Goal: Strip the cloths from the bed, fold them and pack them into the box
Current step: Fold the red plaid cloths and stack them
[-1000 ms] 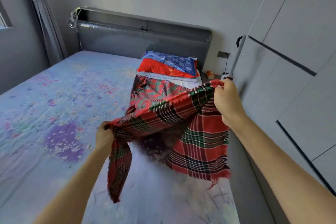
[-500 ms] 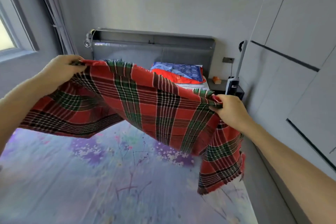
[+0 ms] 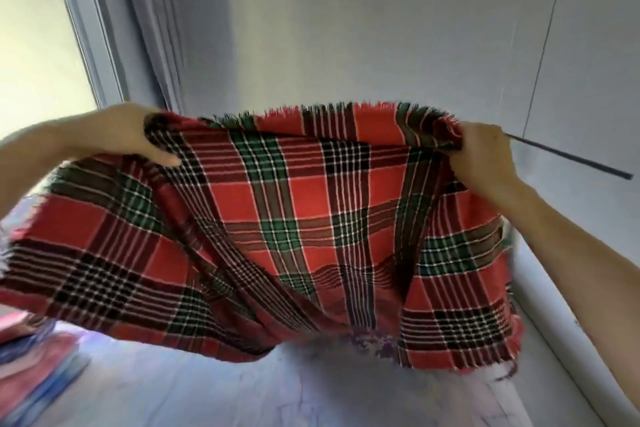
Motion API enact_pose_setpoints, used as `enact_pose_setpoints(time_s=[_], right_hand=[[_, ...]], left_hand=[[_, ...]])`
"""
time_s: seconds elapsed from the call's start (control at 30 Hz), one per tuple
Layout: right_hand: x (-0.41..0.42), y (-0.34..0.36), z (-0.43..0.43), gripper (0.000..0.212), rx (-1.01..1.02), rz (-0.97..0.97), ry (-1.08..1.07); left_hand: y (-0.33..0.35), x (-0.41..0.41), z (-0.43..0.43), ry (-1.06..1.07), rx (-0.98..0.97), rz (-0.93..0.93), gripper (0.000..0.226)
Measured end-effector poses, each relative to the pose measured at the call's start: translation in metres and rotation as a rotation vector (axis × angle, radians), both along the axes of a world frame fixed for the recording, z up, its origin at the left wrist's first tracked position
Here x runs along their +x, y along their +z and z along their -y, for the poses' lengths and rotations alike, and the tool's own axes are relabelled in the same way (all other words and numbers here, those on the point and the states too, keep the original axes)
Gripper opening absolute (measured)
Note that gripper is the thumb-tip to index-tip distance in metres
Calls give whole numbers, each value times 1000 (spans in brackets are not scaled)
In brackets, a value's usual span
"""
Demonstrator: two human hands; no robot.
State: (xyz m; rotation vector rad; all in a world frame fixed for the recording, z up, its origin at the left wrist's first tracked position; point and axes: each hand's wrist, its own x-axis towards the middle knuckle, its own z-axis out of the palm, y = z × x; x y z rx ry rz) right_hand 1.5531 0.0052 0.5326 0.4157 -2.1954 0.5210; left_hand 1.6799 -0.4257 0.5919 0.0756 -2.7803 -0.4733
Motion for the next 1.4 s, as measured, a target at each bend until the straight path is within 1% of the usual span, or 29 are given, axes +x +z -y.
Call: enact_pose_setpoints(time_s=[0.07,0.1,0.17,0.23,0.3,0.37,0.4,0.43,0.47,0.53,0.57,0.6,0.63,0.7,0.73,0.83,0.87,0.97,1.03,1.1,1.13,1.2,1.27,1.3,1.33,1.37,1.4], right_hand=[[8,-13,10,16,6,23,83],[10,-20,11,19,0,48,128],[11,-34,16,11,22,149,217],[7,-46,22,24,86,324,293],[-1,-57,30,22,159,529,343],[-14,-79,44,14,244,754,388],[-21,-90,50,13,300,868,405],[-34,-108,60,15,348,982,402],[-46,-124,67,30,390,1054,390],[-86,-164,80,79,437,1135,354],[-108,-184,87,92,446,1163,342],[-130,-204,101,95,468,1201,324],[-137,-213,107,84,495,1237,289],[-166,-236,141,39,590,1313,223],[-178,-243,153,27,652,1324,199],[-219,-271,181,24,748,1366,120],[-224,-275,186,25,773,1377,97],[-252,-293,206,30,827,1428,23],[-273,-303,217,30,861,1443,-23],[-290,-308,227,25,878,1420,-98],[-303,-311,233,21,891,1396,-140],[-330,-316,242,18,859,1279,-218],[-355,-309,256,15,805,1197,-266],[-383,-291,265,16,759,1121,-287],[-405,-270,273,21,657,1069,-315],[-435,-239,279,24,518,991,-323],[-473,-186,283,25,459,848,-361]], left_hand=[[-22,1,5,44,-117,-1,18],[-40,-6,14,74,-191,-16,17],[-77,-18,40,130,-170,-9,22],[-113,-23,65,210,-174,39,25],[-149,-28,91,258,-133,51,22],[-193,-33,119,321,-38,87,23],[-214,-35,130,347,41,97,22],[-237,-41,142,385,130,107,22],[-256,-48,152,410,222,105,24],[-291,-67,167,431,358,128,28],[-307,-79,175,424,403,146,29],[-319,-97,185,422,438,176,29],[-327,-107,189,406,450,203,28],[-343,-149,218,362,431,267,23],[-345,-167,229,344,415,309,20],[-349,-217,258,273,363,440,5],[-347,-225,262,223,328,495,6],[-349,-262,284,94,268,682,21],[-358,-290,299,52,90,793,27],[-364,-314,308,42,-151,845,30],[-367,-329,311,29,-250,839,30],[-372,-364,315,3,-426,758,32],[-365,-400,312,-21,-566,718,28],[-346,-433,312,-37,-643,660,25],[-324,-461,313,-22,-691,609,24],[-289,-496,315,40,-686,507,25],[-238,-544,320,108,-670,343,25]])
